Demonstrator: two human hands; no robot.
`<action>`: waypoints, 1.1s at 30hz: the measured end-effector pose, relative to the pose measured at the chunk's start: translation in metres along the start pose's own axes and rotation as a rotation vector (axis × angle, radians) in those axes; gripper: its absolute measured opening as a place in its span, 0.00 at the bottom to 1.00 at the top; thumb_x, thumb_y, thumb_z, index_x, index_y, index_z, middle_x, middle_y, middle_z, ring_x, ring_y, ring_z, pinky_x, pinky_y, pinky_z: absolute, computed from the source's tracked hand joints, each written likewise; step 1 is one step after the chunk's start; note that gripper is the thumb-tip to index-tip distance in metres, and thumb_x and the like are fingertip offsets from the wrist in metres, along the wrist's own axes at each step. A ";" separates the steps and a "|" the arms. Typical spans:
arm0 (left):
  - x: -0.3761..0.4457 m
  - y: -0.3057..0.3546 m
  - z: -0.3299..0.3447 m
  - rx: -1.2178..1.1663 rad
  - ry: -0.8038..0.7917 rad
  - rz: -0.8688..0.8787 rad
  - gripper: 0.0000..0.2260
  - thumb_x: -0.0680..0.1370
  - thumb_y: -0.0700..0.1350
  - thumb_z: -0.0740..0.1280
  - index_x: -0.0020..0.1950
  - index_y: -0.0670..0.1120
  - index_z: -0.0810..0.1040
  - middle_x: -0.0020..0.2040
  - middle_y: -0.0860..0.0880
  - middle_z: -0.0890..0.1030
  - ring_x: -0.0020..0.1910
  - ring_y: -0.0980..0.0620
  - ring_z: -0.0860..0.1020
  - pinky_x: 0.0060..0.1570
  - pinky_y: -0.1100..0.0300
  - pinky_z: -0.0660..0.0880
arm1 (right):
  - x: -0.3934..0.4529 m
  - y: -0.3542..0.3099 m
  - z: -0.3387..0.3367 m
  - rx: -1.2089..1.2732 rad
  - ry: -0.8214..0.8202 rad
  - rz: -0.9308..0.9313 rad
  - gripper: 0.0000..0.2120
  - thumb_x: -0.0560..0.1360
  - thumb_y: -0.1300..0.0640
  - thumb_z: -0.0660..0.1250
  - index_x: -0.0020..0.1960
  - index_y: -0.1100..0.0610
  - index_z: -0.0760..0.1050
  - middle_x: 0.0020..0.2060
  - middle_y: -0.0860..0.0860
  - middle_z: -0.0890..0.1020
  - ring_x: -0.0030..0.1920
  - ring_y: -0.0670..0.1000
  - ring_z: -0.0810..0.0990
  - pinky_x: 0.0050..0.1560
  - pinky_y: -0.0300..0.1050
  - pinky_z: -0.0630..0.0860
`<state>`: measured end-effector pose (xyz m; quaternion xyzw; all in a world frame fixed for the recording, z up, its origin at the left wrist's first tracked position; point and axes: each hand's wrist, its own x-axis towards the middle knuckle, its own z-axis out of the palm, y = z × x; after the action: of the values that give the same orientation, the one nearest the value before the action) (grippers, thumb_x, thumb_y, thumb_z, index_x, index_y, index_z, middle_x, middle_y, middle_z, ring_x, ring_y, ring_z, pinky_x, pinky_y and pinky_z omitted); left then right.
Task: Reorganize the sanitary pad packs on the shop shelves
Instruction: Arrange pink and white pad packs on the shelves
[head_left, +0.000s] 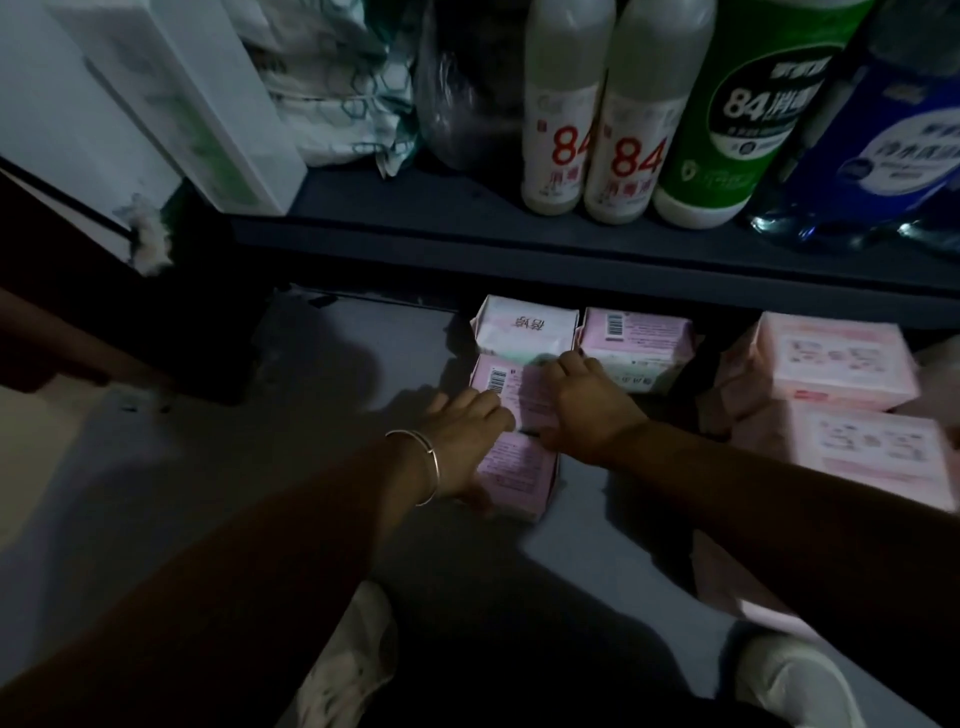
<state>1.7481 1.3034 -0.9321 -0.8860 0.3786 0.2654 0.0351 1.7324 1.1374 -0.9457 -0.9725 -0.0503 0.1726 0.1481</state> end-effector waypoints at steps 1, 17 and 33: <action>0.000 0.001 0.002 0.027 0.009 0.006 0.36 0.65 0.56 0.75 0.68 0.50 0.63 0.66 0.51 0.63 0.65 0.50 0.61 0.60 0.57 0.59 | 0.002 -0.001 0.000 0.001 -0.003 0.009 0.39 0.71 0.47 0.70 0.73 0.60 0.56 0.67 0.57 0.64 0.67 0.57 0.63 0.66 0.49 0.65; 0.002 0.000 -0.024 0.059 -0.090 0.047 0.32 0.69 0.50 0.72 0.70 0.49 0.63 0.65 0.50 0.67 0.65 0.50 0.64 0.62 0.56 0.62 | 0.011 0.001 -0.030 0.108 -0.021 0.088 0.17 0.71 0.53 0.71 0.56 0.59 0.74 0.47 0.51 0.75 0.50 0.52 0.76 0.48 0.40 0.73; -0.110 0.044 -0.257 -0.490 -0.067 -0.021 0.22 0.66 0.42 0.77 0.56 0.54 0.74 0.54 0.52 0.80 0.53 0.53 0.79 0.51 0.61 0.77 | -0.094 -0.021 -0.243 0.372 0.262 0.064 0.17 0.68 0.48 0.75 0.46 0.60 0.76 0.38 0.50 0.75 0.43 0.50 0.73 0.35 0.39 0.68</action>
<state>1.7687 1.2761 -0.6512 -0.8626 0.2922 0.3783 -0.1657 1.7283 1.0778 -0.6910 -0.9437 0.0328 0.0555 0.3245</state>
